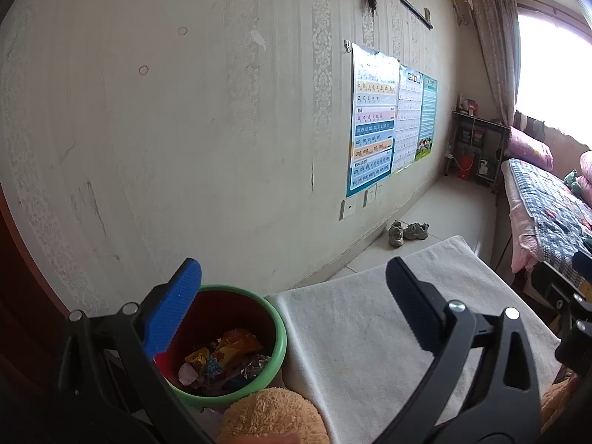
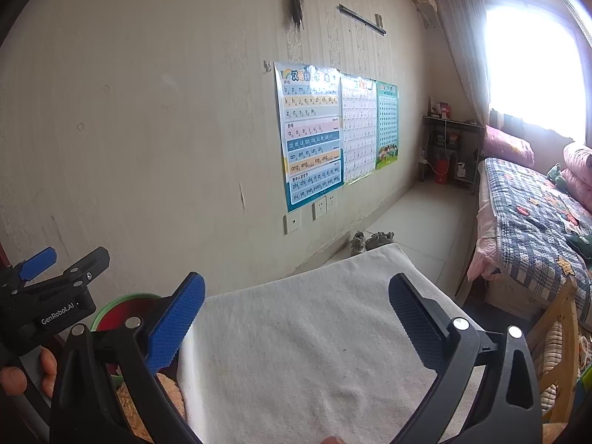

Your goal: Collect trash

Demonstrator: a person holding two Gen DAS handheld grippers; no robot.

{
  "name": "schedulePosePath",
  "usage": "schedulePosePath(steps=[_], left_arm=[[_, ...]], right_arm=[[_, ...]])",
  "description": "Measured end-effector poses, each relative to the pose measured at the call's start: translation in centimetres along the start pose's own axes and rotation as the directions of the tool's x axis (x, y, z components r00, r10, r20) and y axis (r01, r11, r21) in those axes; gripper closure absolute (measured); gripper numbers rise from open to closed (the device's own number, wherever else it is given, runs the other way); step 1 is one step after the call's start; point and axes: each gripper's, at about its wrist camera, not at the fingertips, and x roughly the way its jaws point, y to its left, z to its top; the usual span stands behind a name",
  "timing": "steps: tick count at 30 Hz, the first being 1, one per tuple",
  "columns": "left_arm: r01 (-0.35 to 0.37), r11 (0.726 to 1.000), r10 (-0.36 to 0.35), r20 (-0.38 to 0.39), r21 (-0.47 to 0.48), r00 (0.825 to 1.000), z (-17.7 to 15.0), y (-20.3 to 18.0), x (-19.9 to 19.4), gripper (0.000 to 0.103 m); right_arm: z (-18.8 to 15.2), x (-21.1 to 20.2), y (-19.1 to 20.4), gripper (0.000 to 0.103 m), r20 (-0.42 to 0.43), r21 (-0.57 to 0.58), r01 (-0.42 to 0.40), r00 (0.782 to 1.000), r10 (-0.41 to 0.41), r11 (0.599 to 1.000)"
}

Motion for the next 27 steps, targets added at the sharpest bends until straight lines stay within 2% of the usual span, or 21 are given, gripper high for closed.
schedulePosePath(steps=[27], left_arm=[[0.001, 1.000, -0.002, -0.007, -0.008, 1.000, 0.04, 0.33, 0.22, 0.005]], right_arm=[[-0.48, 0.44, 0.41, 0.007, -0.023, -0.004, -0.002, 1.000, 0.002, 1.000]])
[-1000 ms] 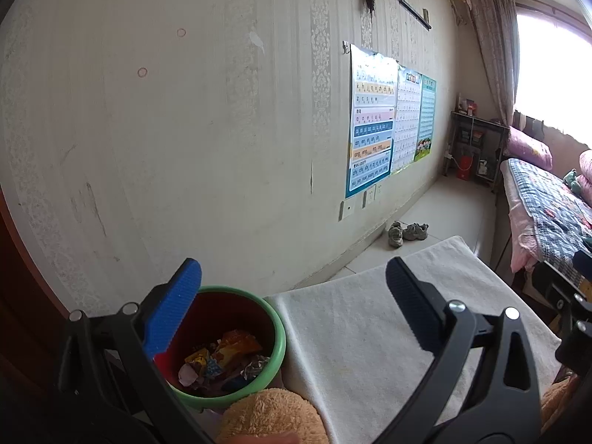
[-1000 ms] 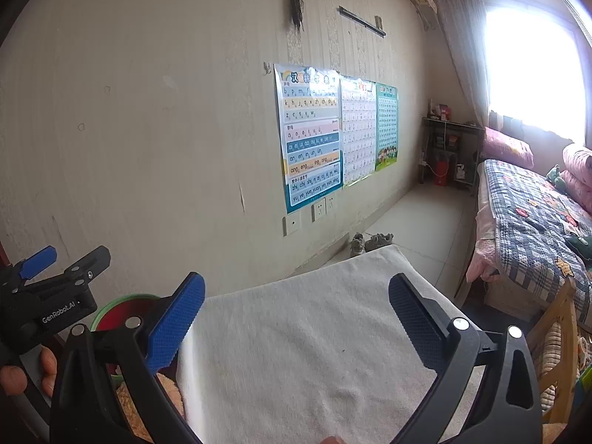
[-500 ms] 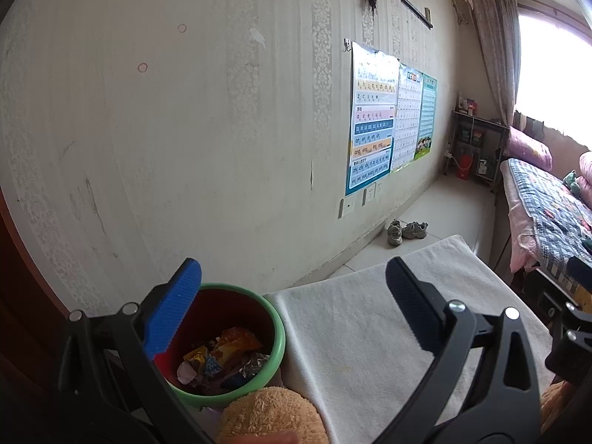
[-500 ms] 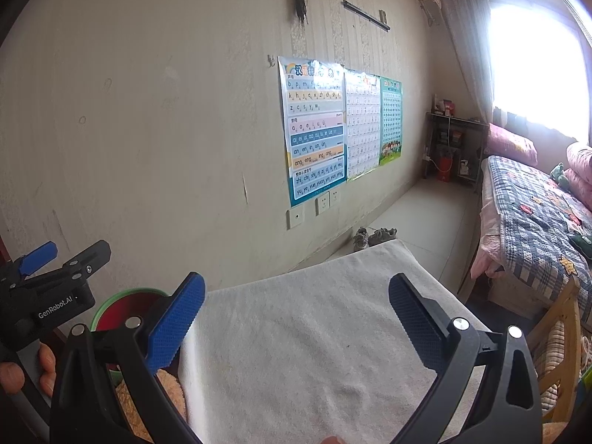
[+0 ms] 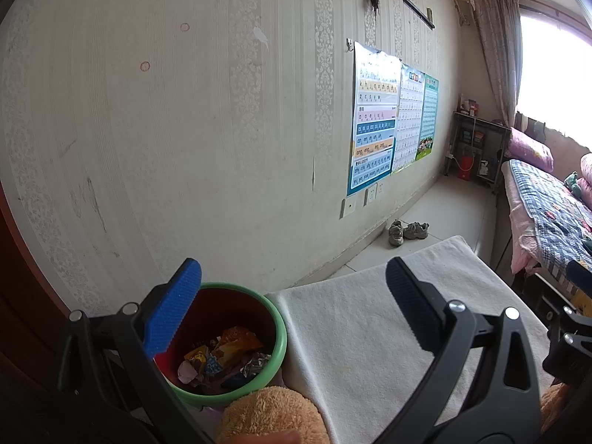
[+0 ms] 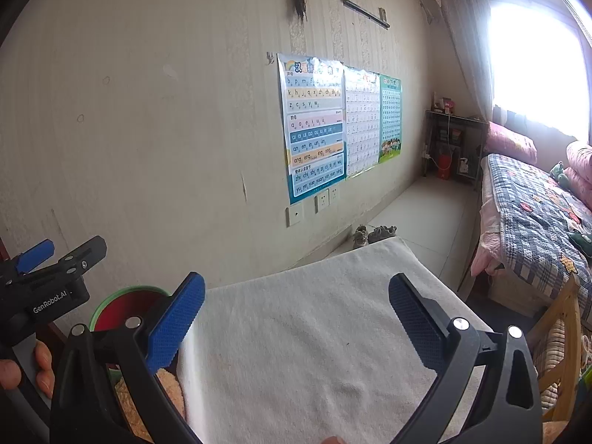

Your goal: Collect trash

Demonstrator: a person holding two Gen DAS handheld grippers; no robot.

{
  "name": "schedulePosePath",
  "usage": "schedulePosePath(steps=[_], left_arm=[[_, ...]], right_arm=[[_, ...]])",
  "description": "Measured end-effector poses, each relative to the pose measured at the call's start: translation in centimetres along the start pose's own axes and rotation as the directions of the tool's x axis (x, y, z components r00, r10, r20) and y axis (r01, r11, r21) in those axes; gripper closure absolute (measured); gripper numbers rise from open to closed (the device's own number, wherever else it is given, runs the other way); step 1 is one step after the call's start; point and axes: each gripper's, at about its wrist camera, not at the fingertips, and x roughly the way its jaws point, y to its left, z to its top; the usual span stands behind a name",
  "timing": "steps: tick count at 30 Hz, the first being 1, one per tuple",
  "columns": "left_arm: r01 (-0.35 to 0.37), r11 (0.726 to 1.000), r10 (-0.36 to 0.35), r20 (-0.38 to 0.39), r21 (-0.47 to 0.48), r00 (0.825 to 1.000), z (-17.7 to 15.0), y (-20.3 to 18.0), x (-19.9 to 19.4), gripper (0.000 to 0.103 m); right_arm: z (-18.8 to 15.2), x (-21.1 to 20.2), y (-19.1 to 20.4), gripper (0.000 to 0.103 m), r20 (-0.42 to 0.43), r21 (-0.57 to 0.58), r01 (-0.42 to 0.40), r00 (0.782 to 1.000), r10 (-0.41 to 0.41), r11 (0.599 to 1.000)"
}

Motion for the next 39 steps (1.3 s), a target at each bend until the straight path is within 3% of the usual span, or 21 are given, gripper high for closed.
schedulePosePath(steps=[28, 35, 39], left_arm=[[0.009, 1.000, -0.009, -0.027, 0.002, 1.000, -0.5, 0.1, 0.6, 0.005], [0.008, 1.000, -0.007, -0.042, 0.024, 0.999, -1.2, -0.1, 1.2, 0.005], [0.016, 1.000, -0.013, -0.097, 0.025, 0.995, -2.2, 0.2, 2.2, 0.005]], right_arm=[[-0.8, 1.4, 0.2, 0.007, -0.047, 0.006, -0.005, 0.999, 0.005, 1.000], [-2.3, 3.3, -1.5, 0.007, -0.109, 0.058, -0.010, 0.994, 0.017, 0.998], [-5.2, 7.5, -6.3, 0.007, -0.212, 0.156, 0.114, 0.974, -0.080, 0.981]])
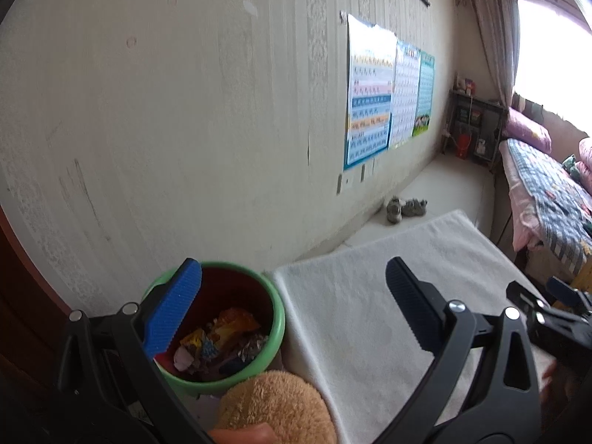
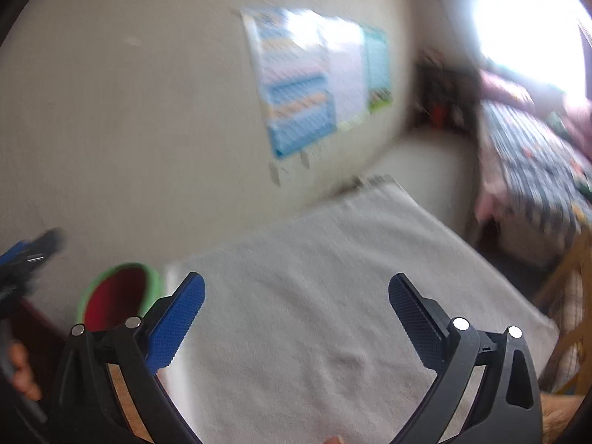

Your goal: Collect trash

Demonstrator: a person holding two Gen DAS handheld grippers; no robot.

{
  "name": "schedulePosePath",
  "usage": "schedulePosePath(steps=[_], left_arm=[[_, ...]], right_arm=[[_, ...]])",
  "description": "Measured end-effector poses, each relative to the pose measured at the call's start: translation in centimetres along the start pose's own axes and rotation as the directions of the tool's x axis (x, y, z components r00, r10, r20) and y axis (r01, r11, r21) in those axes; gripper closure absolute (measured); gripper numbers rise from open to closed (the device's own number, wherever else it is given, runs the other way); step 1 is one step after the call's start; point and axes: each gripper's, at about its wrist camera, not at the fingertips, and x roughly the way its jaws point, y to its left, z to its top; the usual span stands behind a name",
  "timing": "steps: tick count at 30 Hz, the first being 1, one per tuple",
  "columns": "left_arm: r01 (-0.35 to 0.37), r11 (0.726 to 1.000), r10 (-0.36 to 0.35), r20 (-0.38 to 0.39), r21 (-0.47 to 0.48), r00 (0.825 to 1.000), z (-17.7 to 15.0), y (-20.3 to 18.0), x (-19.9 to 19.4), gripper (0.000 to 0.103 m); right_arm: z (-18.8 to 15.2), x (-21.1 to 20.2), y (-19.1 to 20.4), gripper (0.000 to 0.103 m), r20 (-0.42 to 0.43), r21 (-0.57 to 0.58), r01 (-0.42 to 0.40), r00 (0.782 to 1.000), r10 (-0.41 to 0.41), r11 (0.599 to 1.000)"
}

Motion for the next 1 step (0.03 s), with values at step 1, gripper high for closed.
schedulePosePath(steps=[1], left_arm=[[0.002, 1.000, -0.002, -0.011, -0.006, 1.000, -0.36, 0.25, 0.26, 0.005]], right_arm=[[-0.33, 1.13, -1.29, 0.007, -0.017, 0.022, 0.040, 0.999, -0.040, 0.999]])
